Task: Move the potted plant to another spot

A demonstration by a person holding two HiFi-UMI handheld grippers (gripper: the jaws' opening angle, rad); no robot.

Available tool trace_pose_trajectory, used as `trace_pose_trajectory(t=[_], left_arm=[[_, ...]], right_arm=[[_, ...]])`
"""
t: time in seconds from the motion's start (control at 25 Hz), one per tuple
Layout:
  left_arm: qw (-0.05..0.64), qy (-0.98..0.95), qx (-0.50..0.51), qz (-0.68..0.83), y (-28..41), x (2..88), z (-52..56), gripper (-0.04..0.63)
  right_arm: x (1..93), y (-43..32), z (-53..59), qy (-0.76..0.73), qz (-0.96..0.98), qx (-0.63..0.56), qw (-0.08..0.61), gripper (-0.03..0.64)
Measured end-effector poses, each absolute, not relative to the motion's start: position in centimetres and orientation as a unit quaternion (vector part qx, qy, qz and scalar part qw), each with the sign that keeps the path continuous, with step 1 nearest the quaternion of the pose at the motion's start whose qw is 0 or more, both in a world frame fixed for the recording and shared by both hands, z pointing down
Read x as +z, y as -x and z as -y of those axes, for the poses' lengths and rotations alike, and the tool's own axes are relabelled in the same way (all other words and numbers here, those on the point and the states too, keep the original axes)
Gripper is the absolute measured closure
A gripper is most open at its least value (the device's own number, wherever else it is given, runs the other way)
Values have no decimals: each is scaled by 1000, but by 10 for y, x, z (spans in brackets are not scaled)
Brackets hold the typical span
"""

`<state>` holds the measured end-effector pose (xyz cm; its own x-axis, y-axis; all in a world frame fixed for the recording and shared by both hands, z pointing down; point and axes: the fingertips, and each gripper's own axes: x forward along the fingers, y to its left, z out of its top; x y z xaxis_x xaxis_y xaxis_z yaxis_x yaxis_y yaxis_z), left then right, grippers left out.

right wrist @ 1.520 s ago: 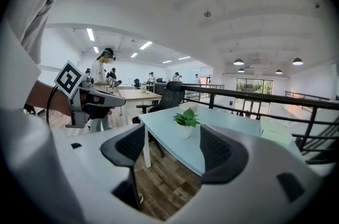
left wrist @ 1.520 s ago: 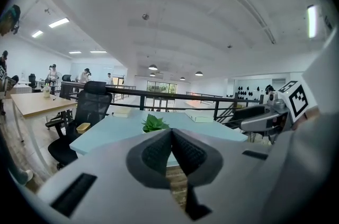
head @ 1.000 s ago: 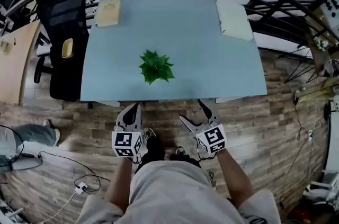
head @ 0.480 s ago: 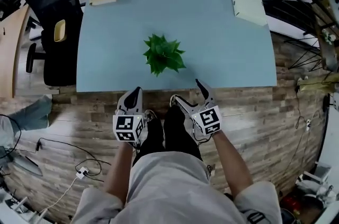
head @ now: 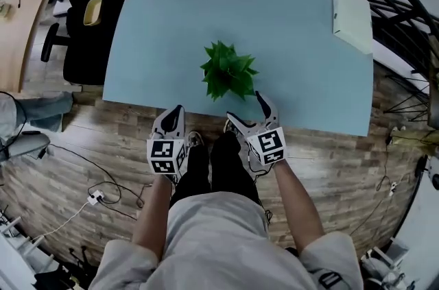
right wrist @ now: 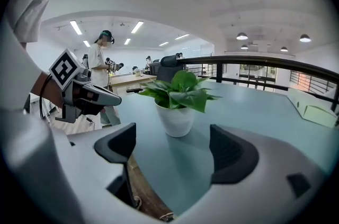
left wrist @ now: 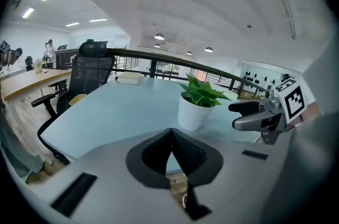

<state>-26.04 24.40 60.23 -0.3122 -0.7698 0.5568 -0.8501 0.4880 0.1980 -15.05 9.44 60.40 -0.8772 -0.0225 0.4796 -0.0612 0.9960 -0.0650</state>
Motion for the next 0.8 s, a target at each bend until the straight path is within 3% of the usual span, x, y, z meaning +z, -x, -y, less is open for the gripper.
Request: trace_pose_trajectory(t=[0.8], left_arm=[[338,-422,63,839,269,626,-267,584]], right_arm=[[629,227,-90,43,971,42,230,119]])
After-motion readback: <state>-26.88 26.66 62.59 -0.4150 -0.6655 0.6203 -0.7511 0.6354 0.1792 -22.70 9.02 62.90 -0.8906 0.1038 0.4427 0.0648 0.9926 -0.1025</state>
